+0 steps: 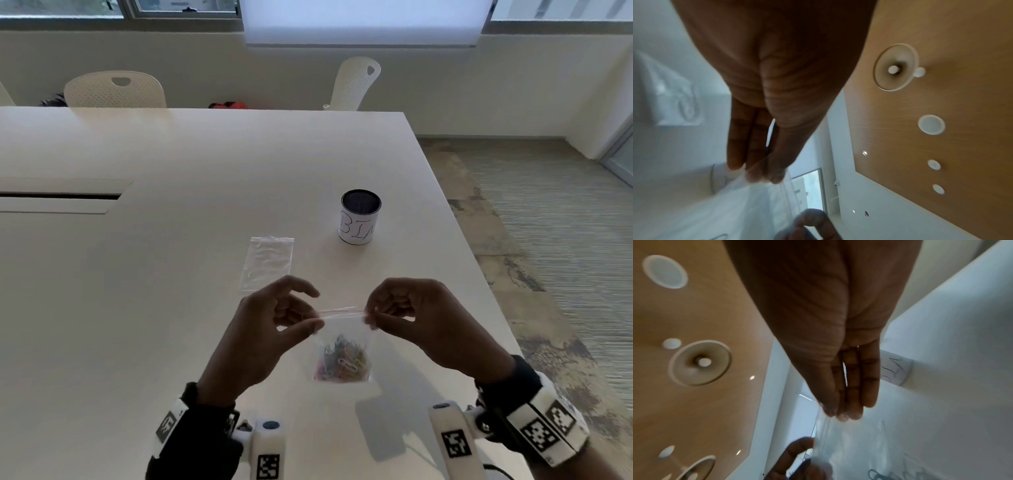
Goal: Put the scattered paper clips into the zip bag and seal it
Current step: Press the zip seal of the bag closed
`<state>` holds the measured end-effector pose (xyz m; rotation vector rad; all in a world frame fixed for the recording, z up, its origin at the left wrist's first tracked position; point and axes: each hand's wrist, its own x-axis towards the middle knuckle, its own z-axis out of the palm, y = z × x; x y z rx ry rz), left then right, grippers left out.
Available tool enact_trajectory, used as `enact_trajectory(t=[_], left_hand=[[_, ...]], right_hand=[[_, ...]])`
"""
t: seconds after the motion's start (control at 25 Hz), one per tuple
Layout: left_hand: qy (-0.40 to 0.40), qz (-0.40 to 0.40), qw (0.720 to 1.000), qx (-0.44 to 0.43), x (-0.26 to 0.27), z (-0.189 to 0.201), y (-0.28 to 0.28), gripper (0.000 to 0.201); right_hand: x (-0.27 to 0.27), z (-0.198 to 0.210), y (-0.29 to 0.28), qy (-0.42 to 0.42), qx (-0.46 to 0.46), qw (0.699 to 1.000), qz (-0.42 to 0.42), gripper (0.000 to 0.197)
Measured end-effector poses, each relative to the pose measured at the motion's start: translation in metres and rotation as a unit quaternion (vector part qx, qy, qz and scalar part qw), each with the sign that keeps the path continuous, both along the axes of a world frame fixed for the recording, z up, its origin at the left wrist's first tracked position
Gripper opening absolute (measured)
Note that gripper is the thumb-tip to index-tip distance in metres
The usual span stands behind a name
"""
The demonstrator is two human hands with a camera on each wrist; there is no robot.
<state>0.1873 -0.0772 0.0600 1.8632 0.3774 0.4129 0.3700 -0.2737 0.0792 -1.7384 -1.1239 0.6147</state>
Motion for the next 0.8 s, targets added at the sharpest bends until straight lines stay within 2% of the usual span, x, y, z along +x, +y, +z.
enact_trajectory(t=[0.08, 0.2, 0.28, 0.4, 0.56, 0.8], left_hand=[[0.035, 0.004, 0.997, -0.073, 0.010, -0.018, -0.004, 0.024], [0.077, -0.035, 0.986, -0.142, 0.022, -0.034, -0.011, 0.024], [0.077, -0.041, 0.986, -0.145, 0.028, -0.038, -0.015, 0.020], [0.057, -0.005, 0.989, -0.135, 0.036, -0.040, -0.017, 0.012], [0.043, 0.017, 0.990, -0.134, 0.040, -0.043, -0.016, 0.012], [0.052, 0.014, 0.991, -0.124, 0.045, -0.045, -0.011, 0.012]], right_hand=[[0.005, -0.017, -0.002, 0.074, -0.007, 0.997, -0.027, 0.014], [0.010, -0.036, -0.003, 0.108, -0.008, 0.992, -0.063, 0.022], [0.011, -0.040, -0.003, 0.120, -0.010, 0.990, -0.068, 0.025], [0.009, -0.047, 0.001, 0.127, -0.014, 0.990, -0.064, 0.022], [0.005, -0.059, 0.009, 0.128, 0.002, 0.988, -0.082, 0.010], [0.003, -0.064, 0.015, 0.118, 0.012, 0.990, -0.078, 0.006]])
